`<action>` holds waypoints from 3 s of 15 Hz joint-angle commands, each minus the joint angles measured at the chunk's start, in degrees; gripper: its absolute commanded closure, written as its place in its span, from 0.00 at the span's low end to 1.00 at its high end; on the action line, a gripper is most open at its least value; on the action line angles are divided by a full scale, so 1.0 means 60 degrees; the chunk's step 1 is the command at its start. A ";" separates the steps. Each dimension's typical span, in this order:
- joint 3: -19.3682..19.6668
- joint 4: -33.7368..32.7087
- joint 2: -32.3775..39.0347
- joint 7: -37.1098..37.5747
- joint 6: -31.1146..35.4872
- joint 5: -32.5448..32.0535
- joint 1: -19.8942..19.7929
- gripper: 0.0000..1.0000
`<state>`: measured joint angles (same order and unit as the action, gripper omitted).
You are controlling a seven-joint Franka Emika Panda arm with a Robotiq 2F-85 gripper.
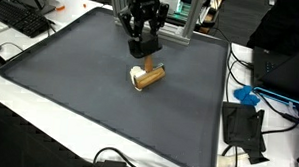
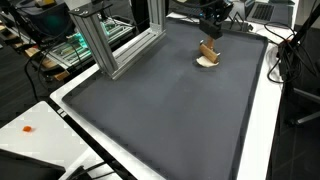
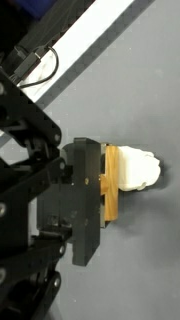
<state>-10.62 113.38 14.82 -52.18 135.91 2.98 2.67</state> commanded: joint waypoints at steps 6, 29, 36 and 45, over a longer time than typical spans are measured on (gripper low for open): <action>0.0601 -0.0114 -0.0039 0.1937 -0.1084 -0.1540 0.0142 0.77; 0.1051 -0.1112 -0.0780 0.5836 -0.3811 -0.0195 -0.0255 0.77; 0.1085 -0.0818 -0.0815 0.9198 -0.3015 0.0276 -0.0006 0.77; 0.1236 -0.0298 -0.0490 1.3186 -0.1215 0.0029 0.0463 0.77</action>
<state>-4.59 109.54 12.30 20.63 124.44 3.54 3.94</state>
